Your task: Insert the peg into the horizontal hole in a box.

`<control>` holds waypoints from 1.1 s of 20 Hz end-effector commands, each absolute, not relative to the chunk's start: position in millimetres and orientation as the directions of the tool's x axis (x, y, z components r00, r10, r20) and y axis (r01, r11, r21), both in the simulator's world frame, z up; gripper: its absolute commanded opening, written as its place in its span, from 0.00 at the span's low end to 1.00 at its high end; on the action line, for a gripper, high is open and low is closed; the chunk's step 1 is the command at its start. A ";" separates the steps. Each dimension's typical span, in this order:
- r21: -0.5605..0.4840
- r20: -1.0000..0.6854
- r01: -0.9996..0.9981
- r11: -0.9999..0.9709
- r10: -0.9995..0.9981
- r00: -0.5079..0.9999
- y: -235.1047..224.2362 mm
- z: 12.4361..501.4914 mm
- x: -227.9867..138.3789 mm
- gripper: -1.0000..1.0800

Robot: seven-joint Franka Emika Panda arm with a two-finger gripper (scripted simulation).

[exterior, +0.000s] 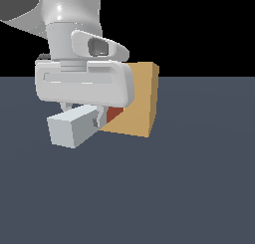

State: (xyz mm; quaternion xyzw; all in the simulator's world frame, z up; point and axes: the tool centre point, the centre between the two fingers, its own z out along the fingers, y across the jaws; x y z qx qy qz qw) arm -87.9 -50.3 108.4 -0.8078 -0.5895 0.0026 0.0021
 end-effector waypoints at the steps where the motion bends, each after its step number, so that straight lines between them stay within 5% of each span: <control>1: -0.001 0.000 0.953 -0.304 0.953 0.304 -43.0 110.9 -84.2 0.00; 22: 0.003 0.001 0.953 -0.304 0.953 0.304 65.4 112.9 -48.0 0.00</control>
